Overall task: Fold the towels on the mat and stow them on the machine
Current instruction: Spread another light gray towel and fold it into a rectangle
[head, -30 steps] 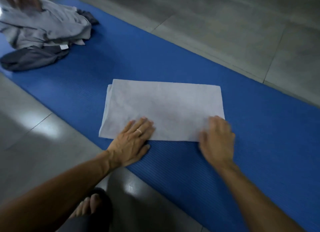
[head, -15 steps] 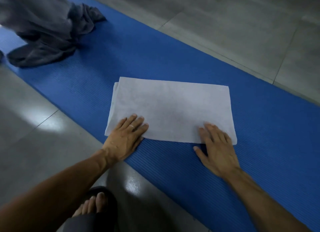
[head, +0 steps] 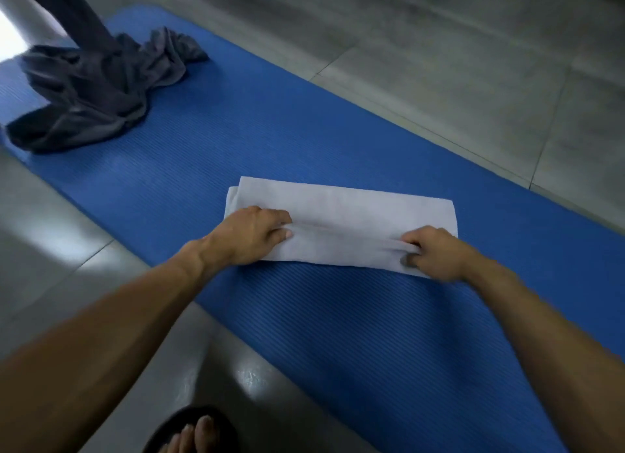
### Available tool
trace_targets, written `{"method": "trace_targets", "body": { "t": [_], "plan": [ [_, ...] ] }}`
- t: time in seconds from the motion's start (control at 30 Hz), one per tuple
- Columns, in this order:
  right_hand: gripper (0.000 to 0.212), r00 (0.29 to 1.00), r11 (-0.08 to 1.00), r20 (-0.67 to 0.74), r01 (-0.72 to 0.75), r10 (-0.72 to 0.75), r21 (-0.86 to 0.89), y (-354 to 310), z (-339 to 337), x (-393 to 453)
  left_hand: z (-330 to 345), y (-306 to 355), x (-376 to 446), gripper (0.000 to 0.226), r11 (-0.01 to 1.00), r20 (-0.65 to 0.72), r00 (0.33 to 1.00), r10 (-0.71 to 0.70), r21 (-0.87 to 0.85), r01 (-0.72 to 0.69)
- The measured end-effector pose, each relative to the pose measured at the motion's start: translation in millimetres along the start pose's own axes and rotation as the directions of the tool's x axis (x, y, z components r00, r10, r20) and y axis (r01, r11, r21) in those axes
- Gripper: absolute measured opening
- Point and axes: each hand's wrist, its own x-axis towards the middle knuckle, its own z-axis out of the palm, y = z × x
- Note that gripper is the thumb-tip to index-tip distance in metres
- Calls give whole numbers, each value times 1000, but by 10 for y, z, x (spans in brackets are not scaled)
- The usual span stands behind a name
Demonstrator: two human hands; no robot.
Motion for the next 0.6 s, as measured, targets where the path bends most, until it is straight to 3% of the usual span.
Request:
{"method": "trace_targets", "body": {
  "t": [0.13, 0.2, 0.27, 0.37, 0.47, 0.6],
  "plan": [
    [17, 992, 995, 117, -43, 54, -95, -36, -452, 311, -234, -78, 305, 15, 995, 114, 992, -45, -85, 55],
    [19, 994, 987, 53, -88, 96, -132, -39, -538, 465, -271, -129, 454, 16, 998, 86, 995, -58, 12, 58],
    [24, 987, 968, -106, -144, 124, -207, -35, -501, 596, -263, -138, 592, 25, 974, -40, 995, -95, 203, 102],
    [15, 946, 912, -285, -249, 157, -325, -35, -379, 783, -206, -149, 800, 29, 923, -141, 980, -139, 341, 179],
    [19, 933, 912, -314, -276, 177, -303, 6, -259, 932, -101, -200, 933, 27, 875, -106, 986, -132, 454, 166],
    [35, 921, 931, -318, -299, 223, -212, 48, -175, 1023, 32, -217, 1006, 29, 870, -122, 974, -191, 438, 225]
  ]
}}
